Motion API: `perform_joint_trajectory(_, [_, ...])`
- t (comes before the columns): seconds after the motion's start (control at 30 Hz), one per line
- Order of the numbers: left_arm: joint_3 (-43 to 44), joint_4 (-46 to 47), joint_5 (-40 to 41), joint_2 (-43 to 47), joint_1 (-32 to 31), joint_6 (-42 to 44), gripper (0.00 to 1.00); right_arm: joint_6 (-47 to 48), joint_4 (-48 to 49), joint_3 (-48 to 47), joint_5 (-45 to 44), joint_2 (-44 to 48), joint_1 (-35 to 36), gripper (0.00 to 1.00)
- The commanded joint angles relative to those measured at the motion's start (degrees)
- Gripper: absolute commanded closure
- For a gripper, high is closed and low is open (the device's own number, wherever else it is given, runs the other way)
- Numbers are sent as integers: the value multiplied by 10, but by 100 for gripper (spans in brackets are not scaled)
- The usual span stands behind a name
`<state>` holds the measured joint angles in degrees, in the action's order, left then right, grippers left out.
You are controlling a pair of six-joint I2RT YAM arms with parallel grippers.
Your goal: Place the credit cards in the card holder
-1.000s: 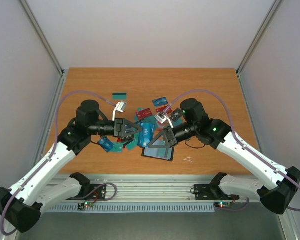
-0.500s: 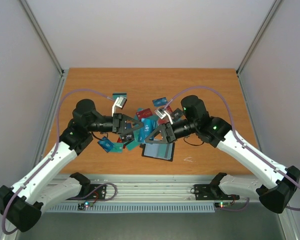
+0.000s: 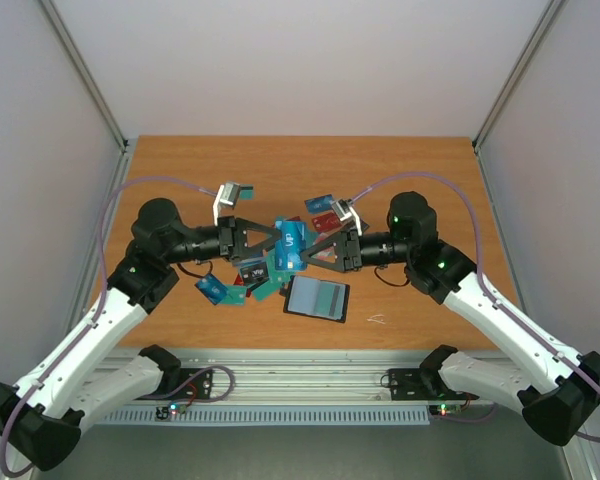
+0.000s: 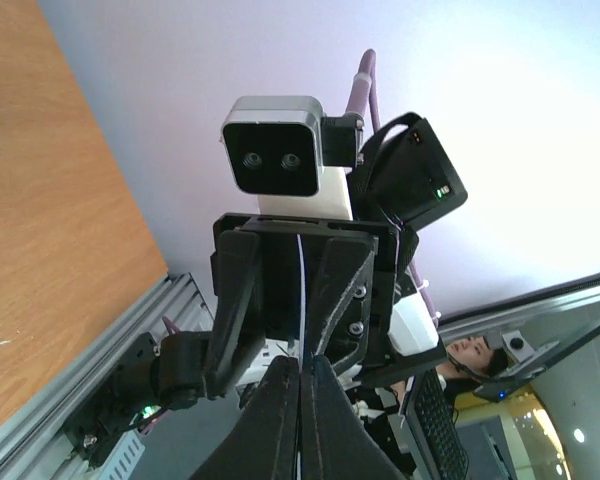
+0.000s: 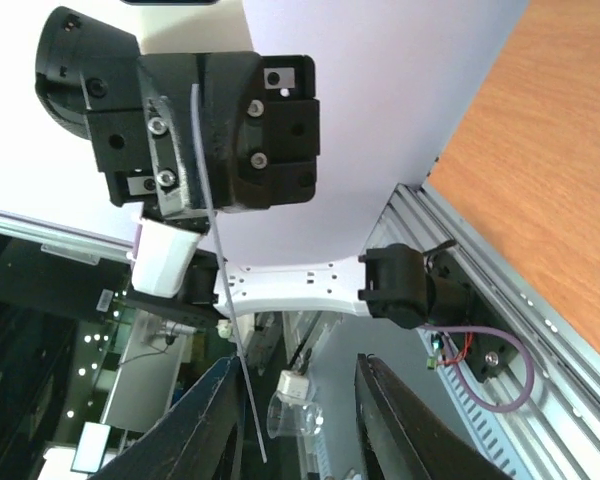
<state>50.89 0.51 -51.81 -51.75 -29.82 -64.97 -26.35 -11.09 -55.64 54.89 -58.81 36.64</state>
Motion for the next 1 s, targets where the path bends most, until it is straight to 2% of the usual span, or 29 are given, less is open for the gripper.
perform_joint_trajectory(0.0, [6, 10, 10, 15, -1, -10, 100, -53, 88, 7, 3, -2, -6, 68])
perform_joint_trajectory(0.23, [10, 2, 7, 9, -1, 1, 100, -92, 161, 4, 19, -22, -7, 76])
perform_joint_trajectory(0.53, [15, -2, 3, 5, 0, 4, 100, -97, 174, 4, 39, -32, -7, 92])
perform_joint_trajectory(0.63, [22, -27, 3, -1, -1, 4, 100, -96, 168, 0, 43, -37, -7, 99])
perform_joint_trajectory(0.77, [42, -54, 2, -20, -1, 18, 99, -54, 85, -5, 21, -25, -6, 99])
perform_joint_trajectory(0.8, [48, -74, 6, -26, -1, 26, 93, -40, 39, -6, 1, -18, -6, 99])
perform_joint_trajectory(0.9, [66, -182, 43, -38, -2, 81, 53, -18, -91, 21, -85, 10, -6, 99])
perform_joint_trajectory(0.97, [70, -245, 68, -46, -8, 117, 45, -9, -177, 44, -143, 30, -7, 99])
